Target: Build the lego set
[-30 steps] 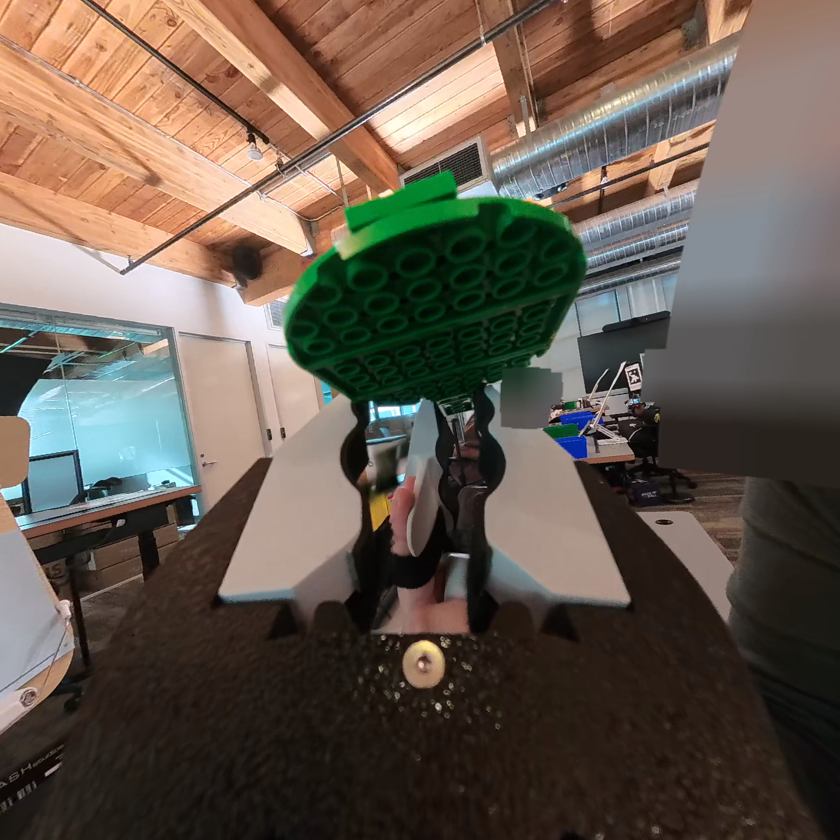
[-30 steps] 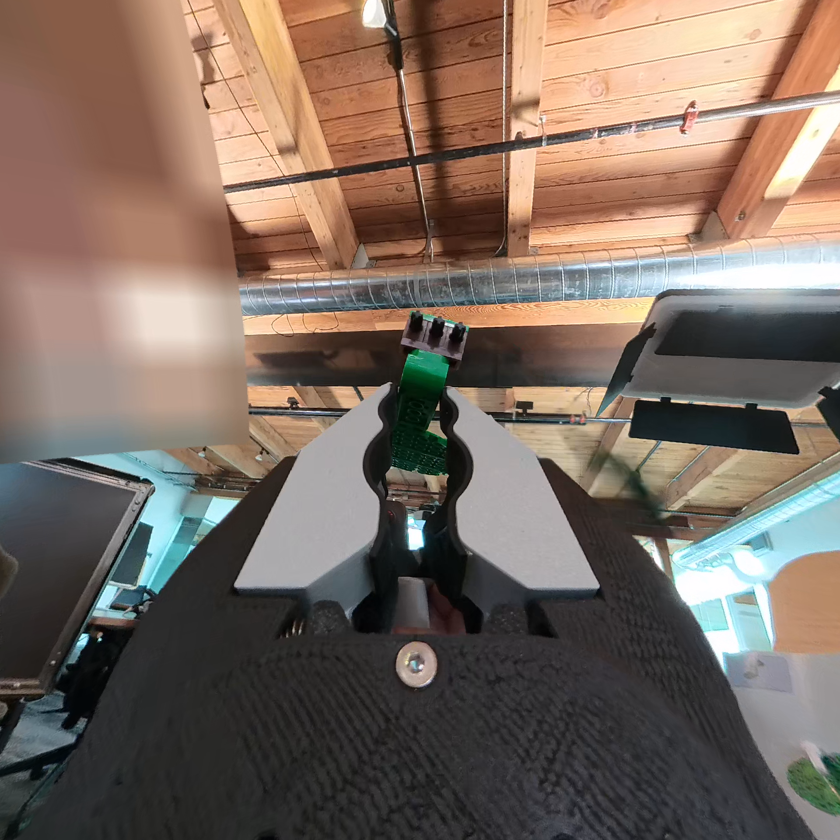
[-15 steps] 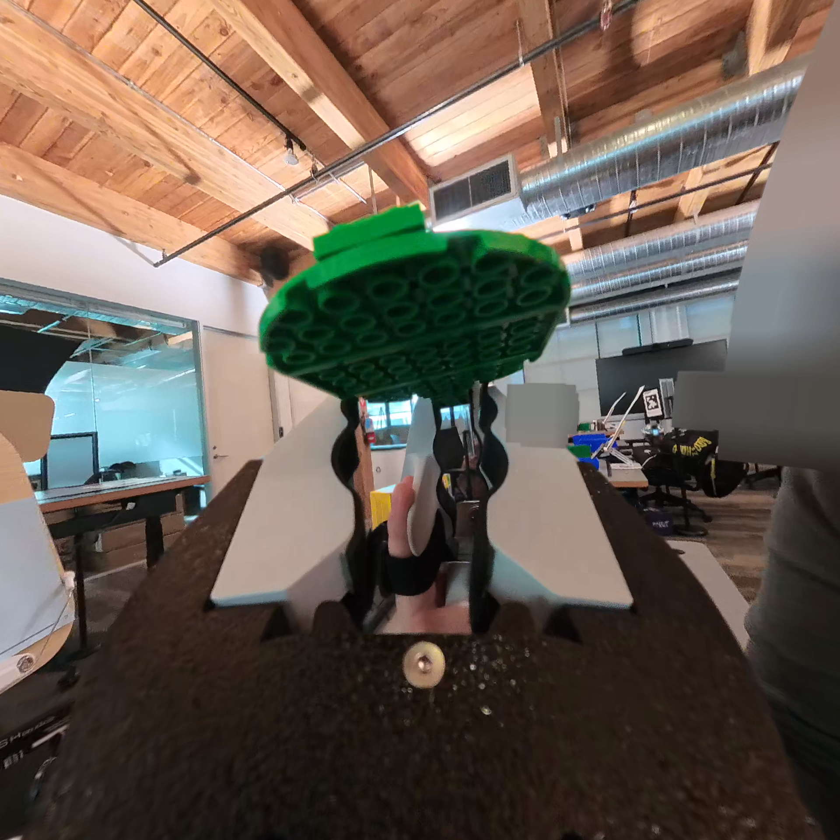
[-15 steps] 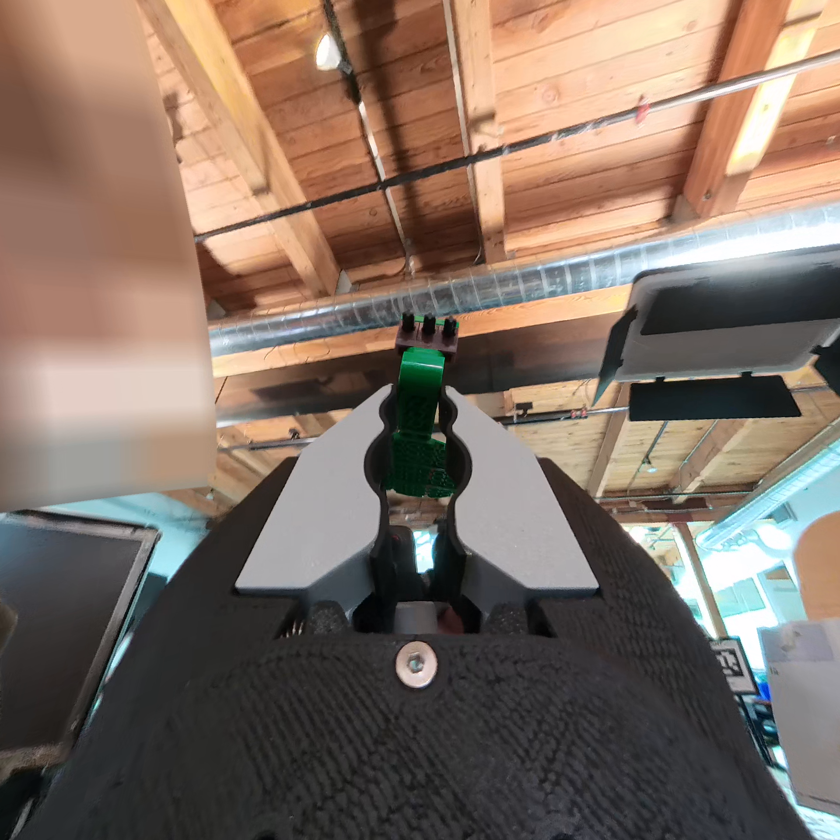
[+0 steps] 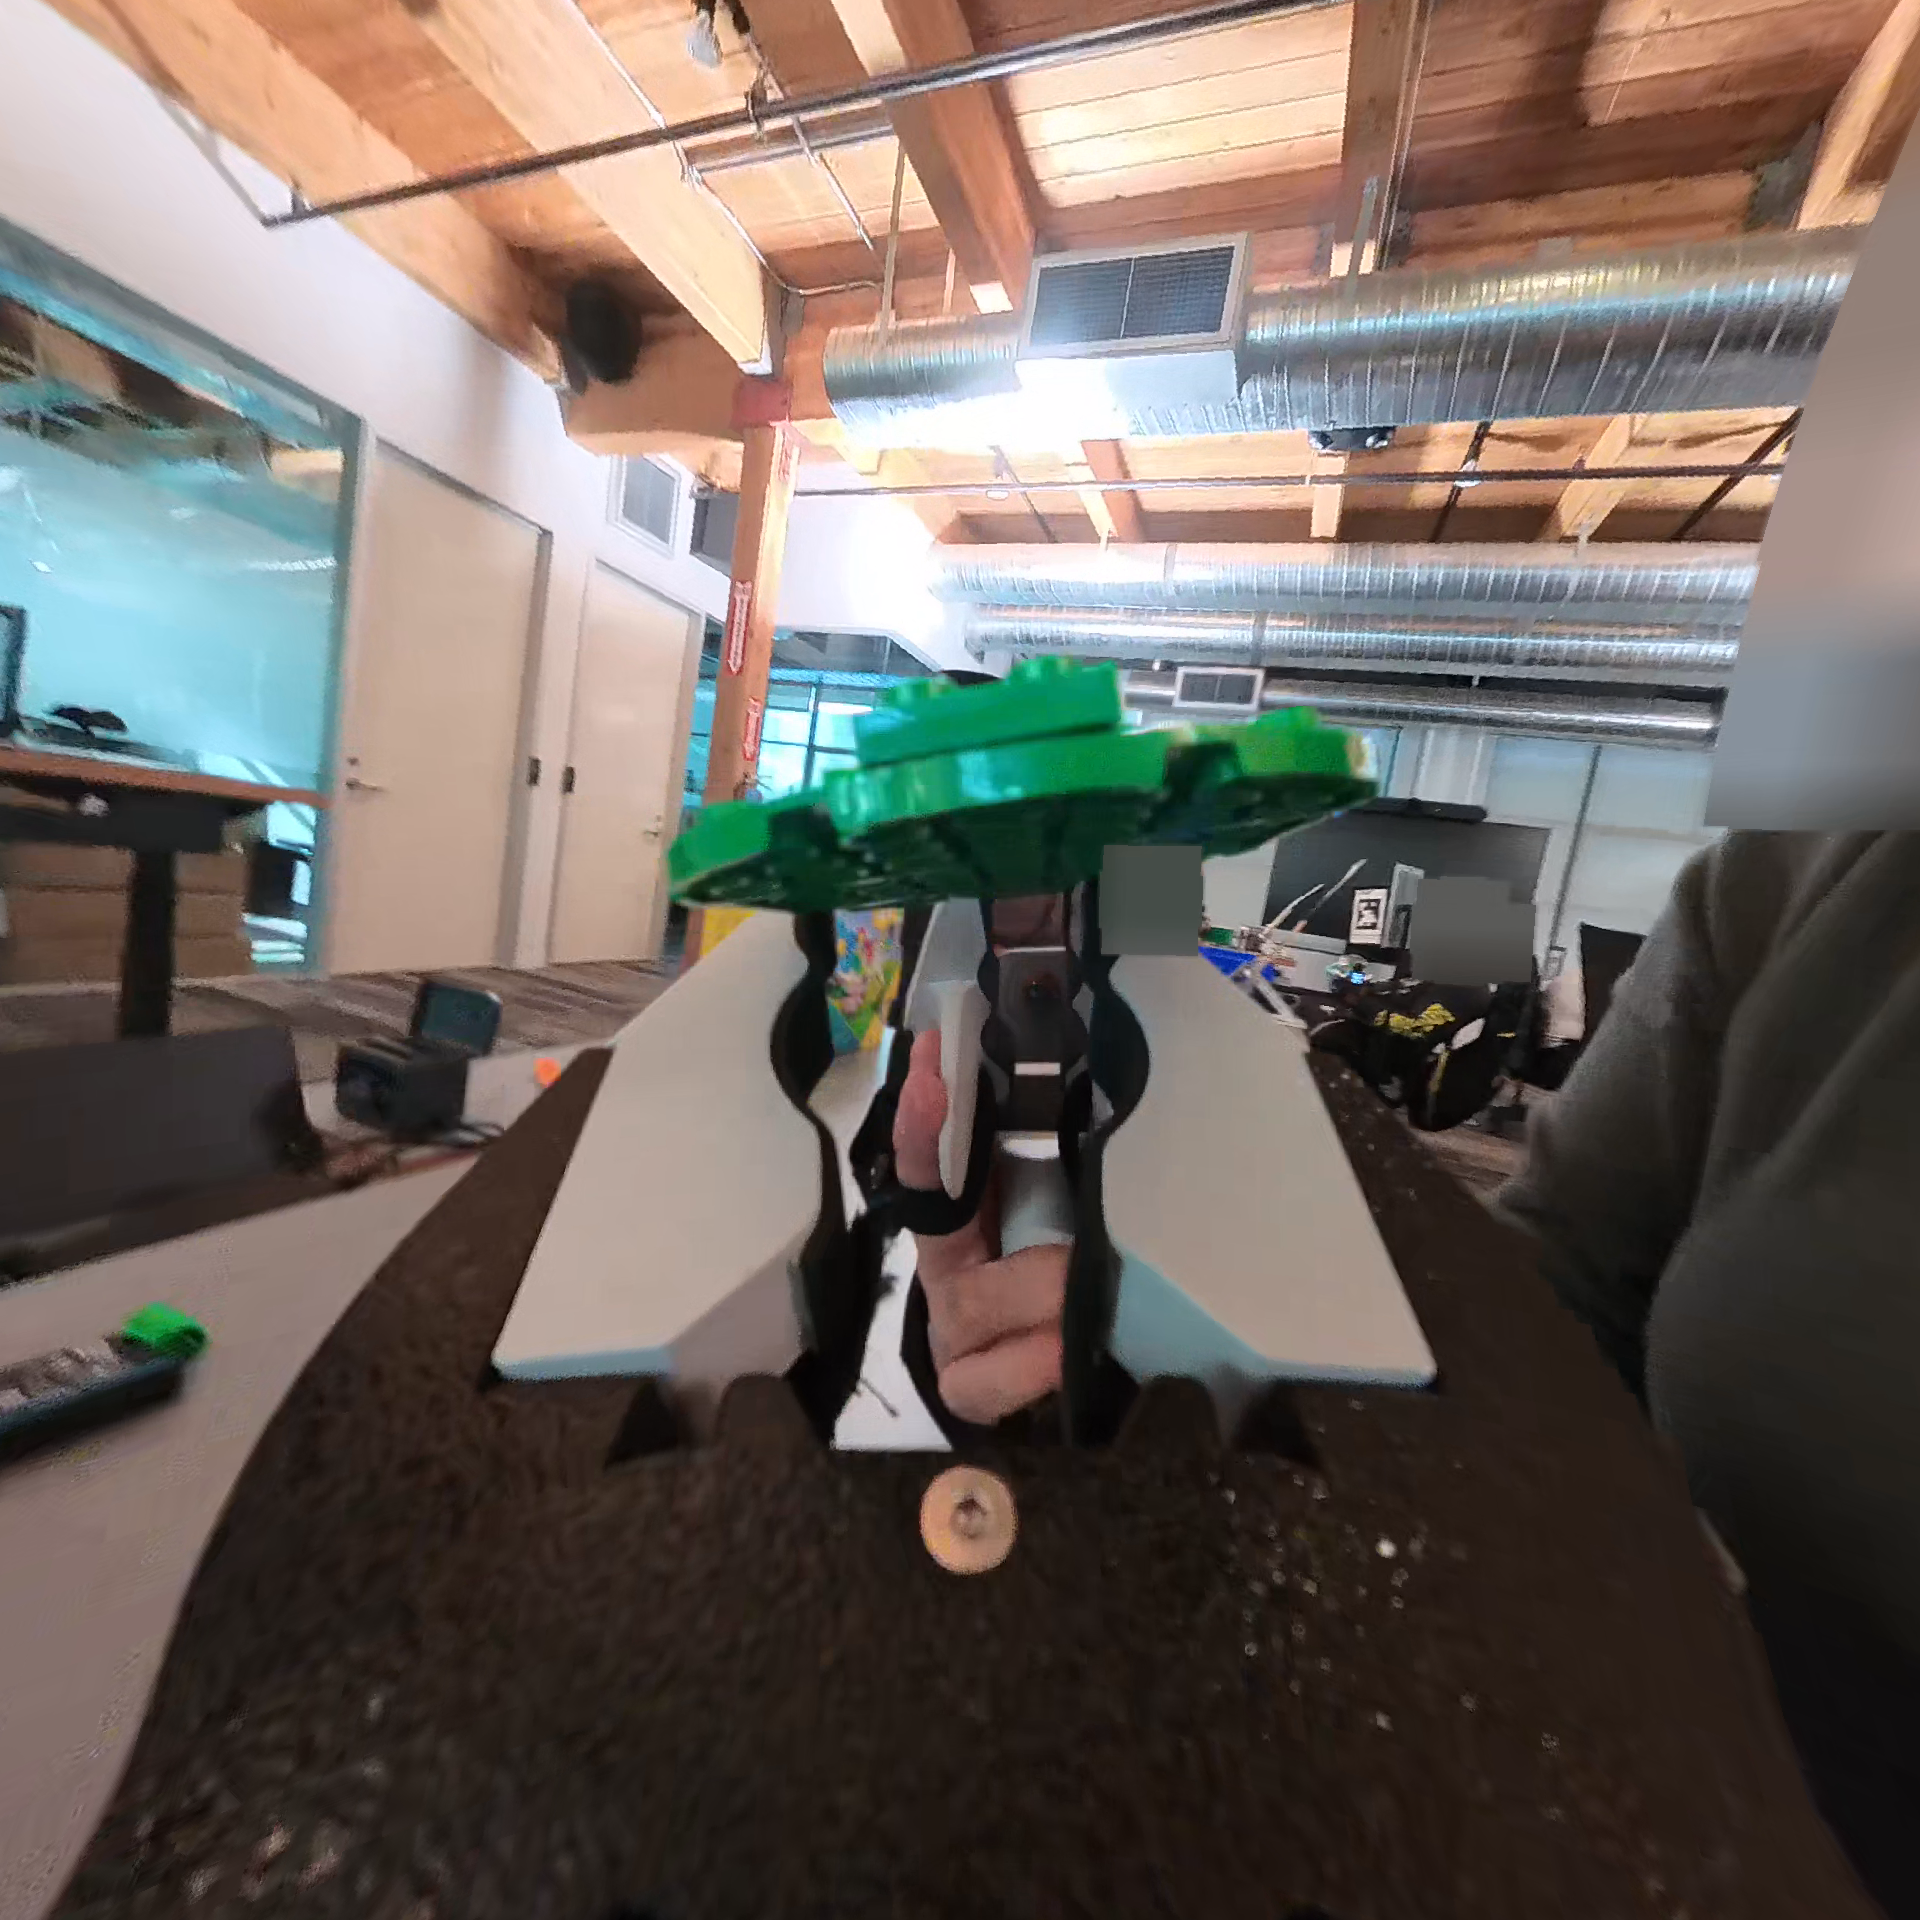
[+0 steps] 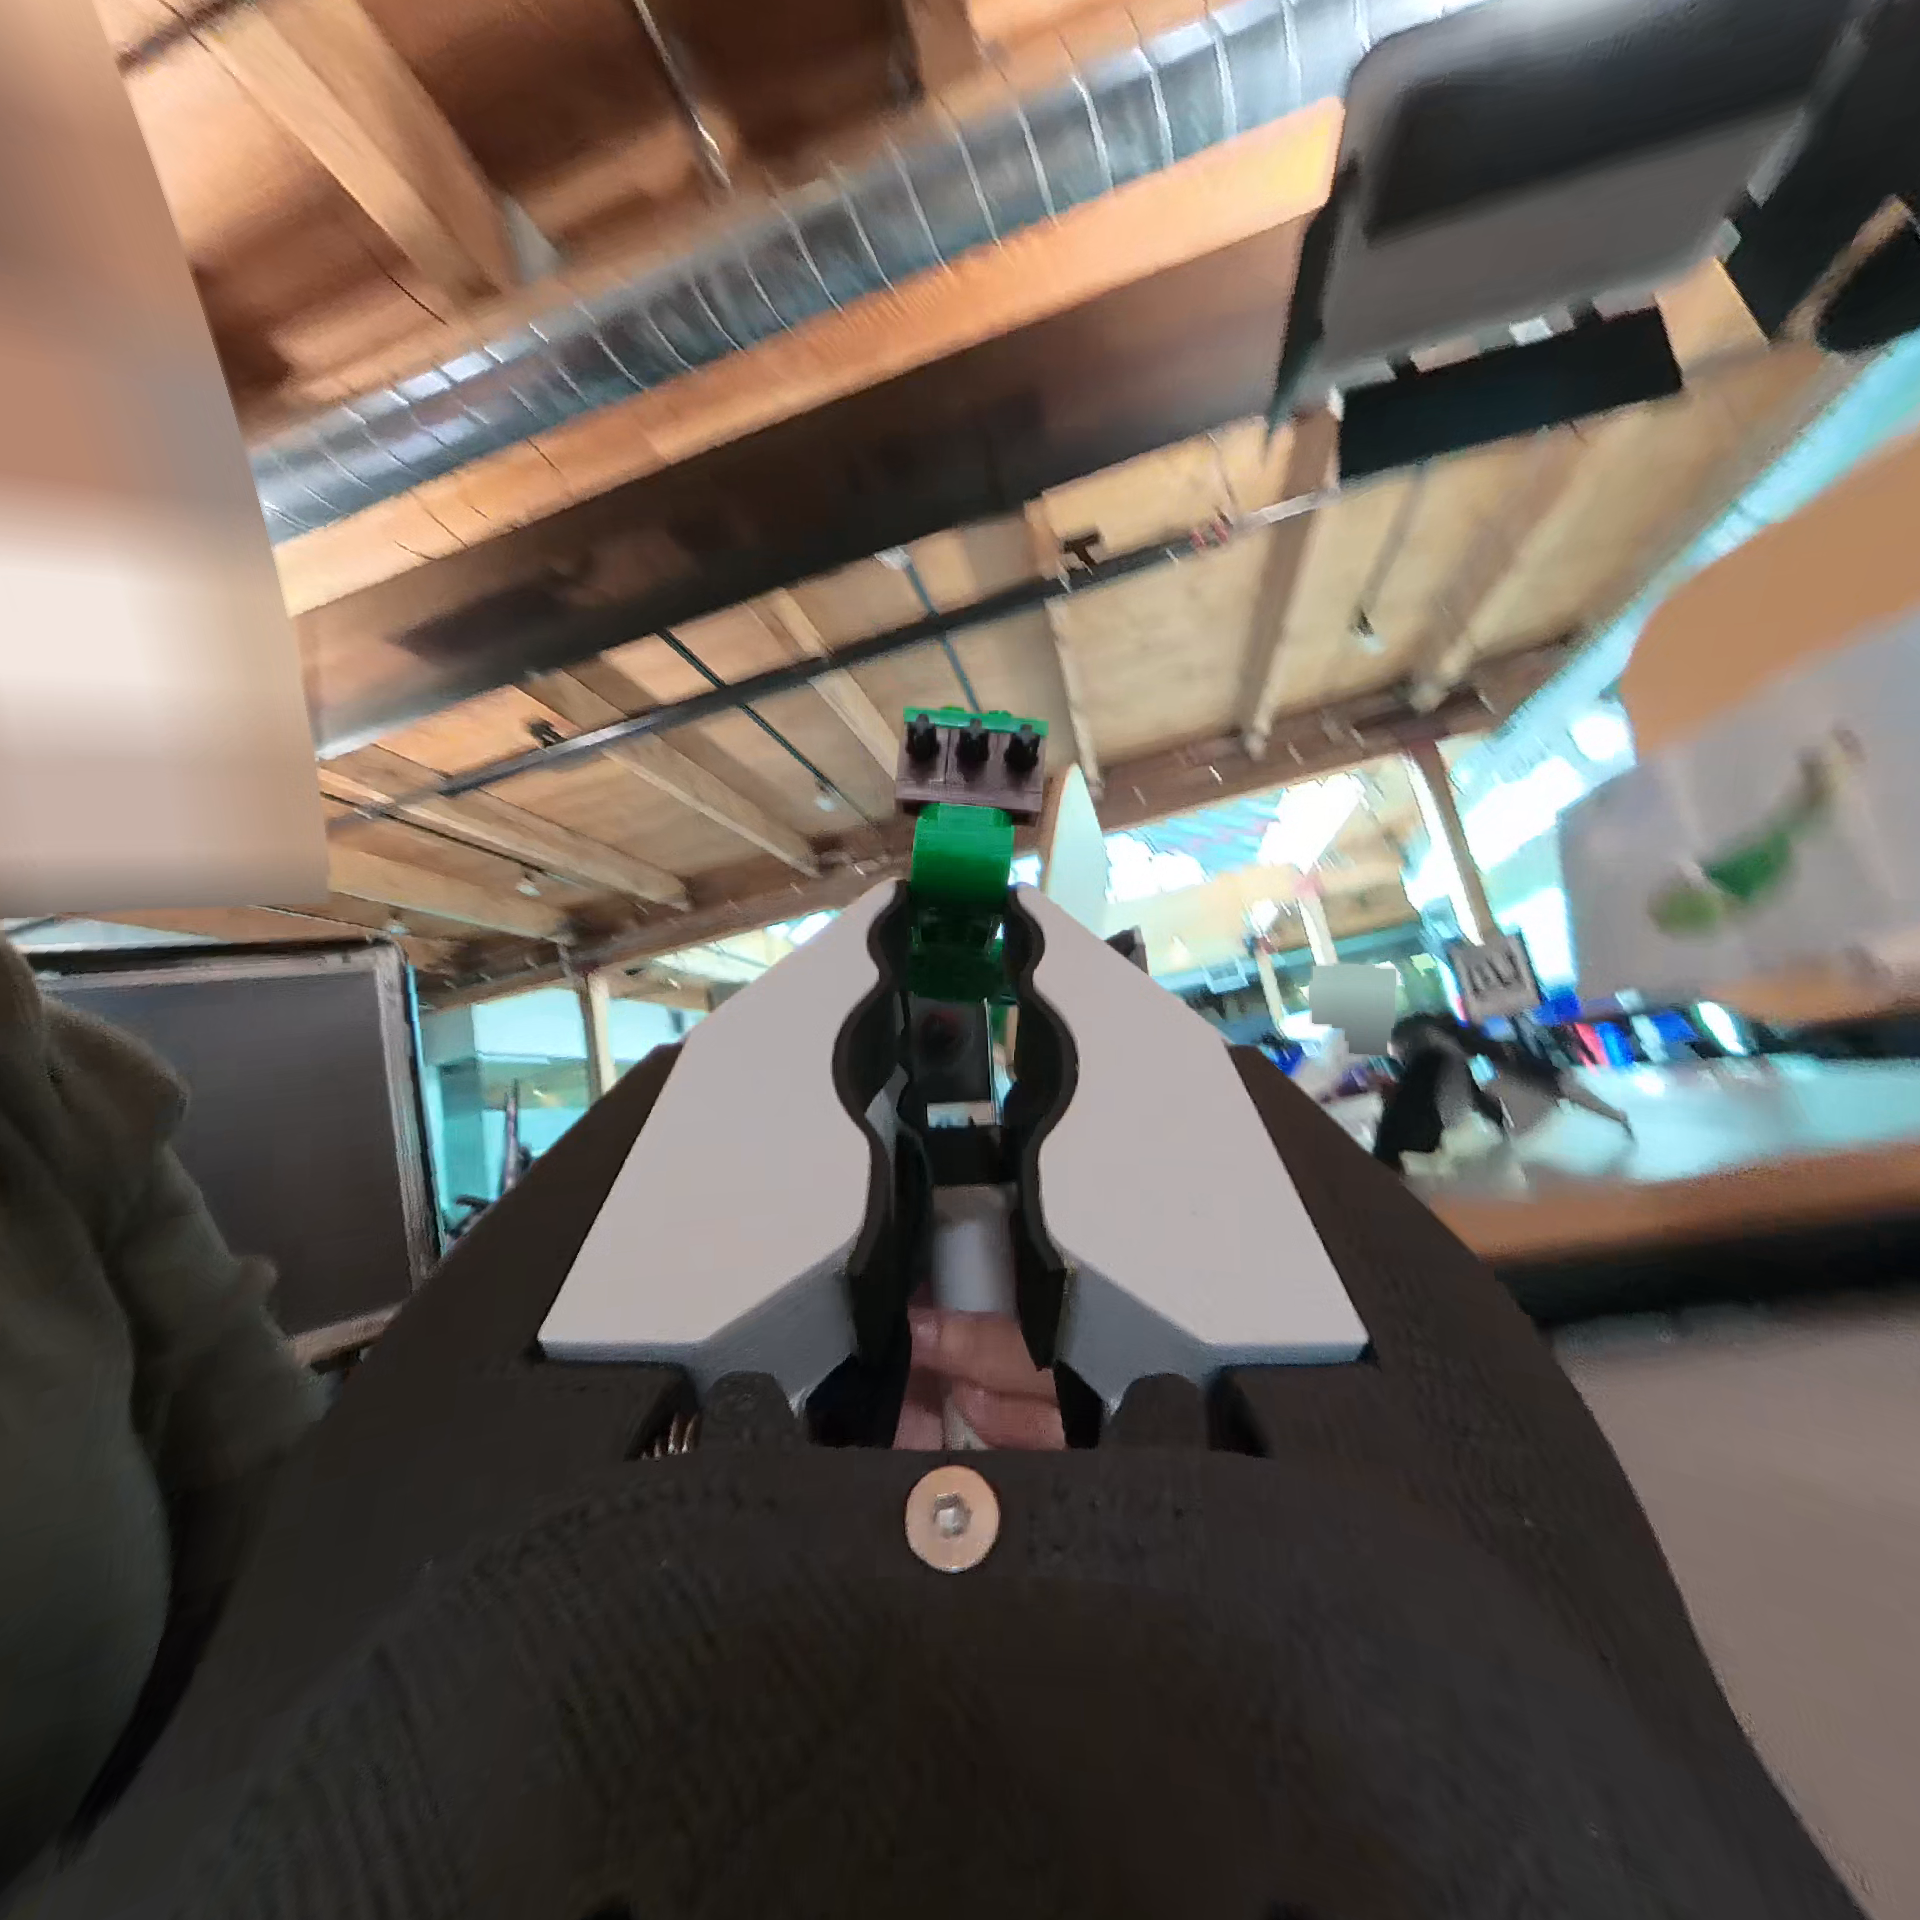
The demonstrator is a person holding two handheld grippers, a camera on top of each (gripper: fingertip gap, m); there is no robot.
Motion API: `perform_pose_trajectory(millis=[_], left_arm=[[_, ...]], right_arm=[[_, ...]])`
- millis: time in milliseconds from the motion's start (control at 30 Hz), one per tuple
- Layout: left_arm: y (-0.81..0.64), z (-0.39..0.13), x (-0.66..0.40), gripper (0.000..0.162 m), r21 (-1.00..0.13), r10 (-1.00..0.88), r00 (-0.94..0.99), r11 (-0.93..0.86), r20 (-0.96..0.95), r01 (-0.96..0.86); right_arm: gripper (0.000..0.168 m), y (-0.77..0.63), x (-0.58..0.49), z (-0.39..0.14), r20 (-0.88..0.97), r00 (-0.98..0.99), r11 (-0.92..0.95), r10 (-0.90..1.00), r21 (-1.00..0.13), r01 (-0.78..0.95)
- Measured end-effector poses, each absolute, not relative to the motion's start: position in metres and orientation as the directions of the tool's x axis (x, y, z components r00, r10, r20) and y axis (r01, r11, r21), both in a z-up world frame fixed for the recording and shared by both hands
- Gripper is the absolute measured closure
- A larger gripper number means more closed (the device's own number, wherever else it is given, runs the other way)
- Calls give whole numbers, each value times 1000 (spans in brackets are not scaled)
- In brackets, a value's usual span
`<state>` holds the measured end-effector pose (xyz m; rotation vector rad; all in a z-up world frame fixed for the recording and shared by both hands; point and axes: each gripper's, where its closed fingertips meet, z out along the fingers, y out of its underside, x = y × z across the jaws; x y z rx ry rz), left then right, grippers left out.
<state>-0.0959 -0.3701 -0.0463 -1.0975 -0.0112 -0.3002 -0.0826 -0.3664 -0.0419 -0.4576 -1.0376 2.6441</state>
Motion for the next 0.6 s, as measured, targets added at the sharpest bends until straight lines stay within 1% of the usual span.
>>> perform_pose_trajectory(millis=[100, 167, 300, 367, 467, 600], left_arm=[[-363, -74, -83, 117, -876, -262, 942, 379, 209, 300], [-361, -80, -80, 117, -843, -291, 921, 398, 257, 361], [-367, -91, -81, 117, -787, -330, 906, 468, 265, 401], [-369, -93, -81, 118, -771, -345, 895, 473, 285, 427], [-370, -96, -82, 119, -799, -311, 916, 467, 252, 378], [-374, -96, -87, 120, -787, -303, 917, 483, 261, 384]], right_arm=[[153, -359, -72, -64, -224, -886, -693, 406, -707, -139], [153, -359, -70, -69, -235, -881, -695, 411, -706, -136], [152, -366, -72, -80, -207, -879, -639, 429, -757, -134], [152, -368, -72, -84, -201, -882, -630, 427, -766, -130], [152, -368, -73, -89, -204, -887, -613, 414, -783, -107], [152, -372, -75, -97, -206, -894, -580, 398, -812, -71]])
